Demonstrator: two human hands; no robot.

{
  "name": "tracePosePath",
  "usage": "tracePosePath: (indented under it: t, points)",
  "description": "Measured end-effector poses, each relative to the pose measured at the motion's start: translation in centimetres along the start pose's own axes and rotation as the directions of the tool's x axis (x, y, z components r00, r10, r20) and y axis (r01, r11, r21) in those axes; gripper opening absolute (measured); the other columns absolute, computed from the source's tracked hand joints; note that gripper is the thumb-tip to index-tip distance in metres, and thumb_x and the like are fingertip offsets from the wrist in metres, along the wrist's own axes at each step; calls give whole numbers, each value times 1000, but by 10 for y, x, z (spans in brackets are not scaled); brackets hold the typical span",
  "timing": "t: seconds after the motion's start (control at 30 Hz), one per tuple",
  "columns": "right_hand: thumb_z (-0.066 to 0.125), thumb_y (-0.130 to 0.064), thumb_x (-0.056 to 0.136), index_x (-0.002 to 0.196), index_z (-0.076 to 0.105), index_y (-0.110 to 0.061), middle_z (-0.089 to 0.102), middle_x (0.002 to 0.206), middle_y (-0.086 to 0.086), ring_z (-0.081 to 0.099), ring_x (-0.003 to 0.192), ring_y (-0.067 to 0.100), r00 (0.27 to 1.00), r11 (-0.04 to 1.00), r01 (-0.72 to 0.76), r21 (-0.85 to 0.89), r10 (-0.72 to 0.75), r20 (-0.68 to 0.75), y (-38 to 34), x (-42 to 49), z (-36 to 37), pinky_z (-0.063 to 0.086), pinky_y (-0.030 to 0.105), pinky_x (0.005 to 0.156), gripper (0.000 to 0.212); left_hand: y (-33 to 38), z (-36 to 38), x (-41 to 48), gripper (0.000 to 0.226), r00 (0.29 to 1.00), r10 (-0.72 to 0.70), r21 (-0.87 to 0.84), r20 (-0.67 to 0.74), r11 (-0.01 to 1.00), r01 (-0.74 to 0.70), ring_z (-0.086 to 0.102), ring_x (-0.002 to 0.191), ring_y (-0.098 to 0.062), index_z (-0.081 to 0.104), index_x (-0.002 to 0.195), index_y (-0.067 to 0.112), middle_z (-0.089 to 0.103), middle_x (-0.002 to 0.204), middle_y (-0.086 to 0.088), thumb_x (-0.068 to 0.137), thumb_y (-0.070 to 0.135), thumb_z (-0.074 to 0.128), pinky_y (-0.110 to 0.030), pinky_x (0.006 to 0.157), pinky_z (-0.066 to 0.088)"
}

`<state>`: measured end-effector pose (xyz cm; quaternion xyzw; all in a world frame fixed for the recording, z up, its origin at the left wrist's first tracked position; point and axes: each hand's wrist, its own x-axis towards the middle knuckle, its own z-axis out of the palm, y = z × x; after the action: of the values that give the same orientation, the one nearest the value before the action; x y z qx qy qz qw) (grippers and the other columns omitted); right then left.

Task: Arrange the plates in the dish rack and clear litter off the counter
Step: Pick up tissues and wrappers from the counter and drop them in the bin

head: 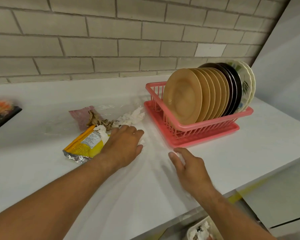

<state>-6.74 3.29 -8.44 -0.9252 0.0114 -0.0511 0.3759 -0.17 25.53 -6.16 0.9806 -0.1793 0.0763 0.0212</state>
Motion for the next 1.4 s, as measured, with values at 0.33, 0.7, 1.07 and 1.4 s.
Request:
tracePosePath:
  t: [0.33, 0.7, 1.07, 1.4]
  points:
    - [66, -6, 73, 115, 46, -39, 47, 112, -19, 52, 91, -3, 954, 960, -82, 268, -2, 300, -1, 13, -27, 43, 6, 53, 57, 18, 34, 49, 56, 971, 15, 305, 237, 948, -89, 39, 127, -22, 43, 134, 20, 60, 113, 1, 82, 3, 51, -63, 109, -4]
    - [45, 0, 92, 88, 60, -32, 62, 90, -7, 56, 72, -8, 975, 979, -68, 195, 24, 222, 17, 23, -24, 39, 3, 52, 36, 16, -22, 43, 28, 966, -79, -359, -246, 933, -15, 53, 76, -17, 57, 100, 21, 48, 92, 8, 94, 46, 46, -29, 69, 37]
    - [58, -12, 89, 102, 56, -31, 58, 105, -8, 55, 82, 1, 945, 998, 57, 7, -56, 322, 3, 29, 3, 38, 4, 60, 23, -6, -47, 19, 47, 964, -225, -526, -139, 842, 121, 49, 82, -5, 36, 135, 27, 37, 107, 6, 94, 11, 51, -12, 70, 35]
    - [46, -14, 98, 95, 60, -33, 62, 87, -6, 58, 64, 7, 960, 995, 28, 94, -53, 276, -11, 31, 5, 42, 13, 52, 24, -27, -59, 5, 19, 828, -402, -601, -391, 793, 101, 53, 62, -10, 55, 97, 30, 57, 65, 7, 98, 42, 41, -25, 57, 42]
